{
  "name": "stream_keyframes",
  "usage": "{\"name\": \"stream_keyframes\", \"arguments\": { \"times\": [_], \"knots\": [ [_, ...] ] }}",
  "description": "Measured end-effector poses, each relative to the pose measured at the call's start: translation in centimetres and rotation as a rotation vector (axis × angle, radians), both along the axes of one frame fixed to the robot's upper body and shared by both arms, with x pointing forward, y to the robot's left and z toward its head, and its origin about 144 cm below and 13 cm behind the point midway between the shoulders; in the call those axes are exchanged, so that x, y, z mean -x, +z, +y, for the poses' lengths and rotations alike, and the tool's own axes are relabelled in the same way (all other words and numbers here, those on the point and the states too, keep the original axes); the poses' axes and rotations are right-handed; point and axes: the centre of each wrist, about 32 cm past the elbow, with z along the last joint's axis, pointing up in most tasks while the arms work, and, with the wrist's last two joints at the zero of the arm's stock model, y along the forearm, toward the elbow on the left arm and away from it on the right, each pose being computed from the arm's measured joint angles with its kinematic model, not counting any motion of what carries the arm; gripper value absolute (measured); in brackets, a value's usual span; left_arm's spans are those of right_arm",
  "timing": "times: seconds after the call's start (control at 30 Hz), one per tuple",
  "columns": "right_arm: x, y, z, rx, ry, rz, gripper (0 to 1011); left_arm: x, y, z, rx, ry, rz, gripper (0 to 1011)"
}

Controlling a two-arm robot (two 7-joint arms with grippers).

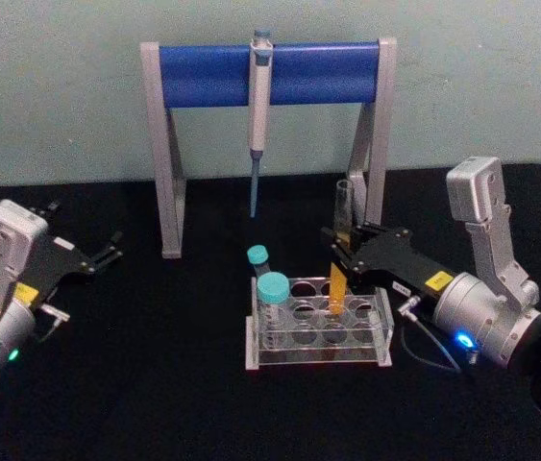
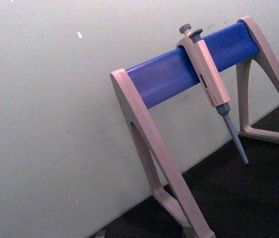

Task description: Pick up the test tube from the test tube rack, shake it, then place it back into the test tube rack.

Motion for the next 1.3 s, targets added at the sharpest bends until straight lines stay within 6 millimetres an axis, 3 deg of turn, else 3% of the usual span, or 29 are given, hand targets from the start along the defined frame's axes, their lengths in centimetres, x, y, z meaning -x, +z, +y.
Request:
{"name": "stream_keyframes", "arguments": {
  "times": [1.3],
  "knots": [
    [0.2, -1.8, 0.4, 0.038, -0.006, 0.033, 226, 0.0, 0.0, 0.0, 0.0, 0.0, 0.0, 1001]
  ]
}}
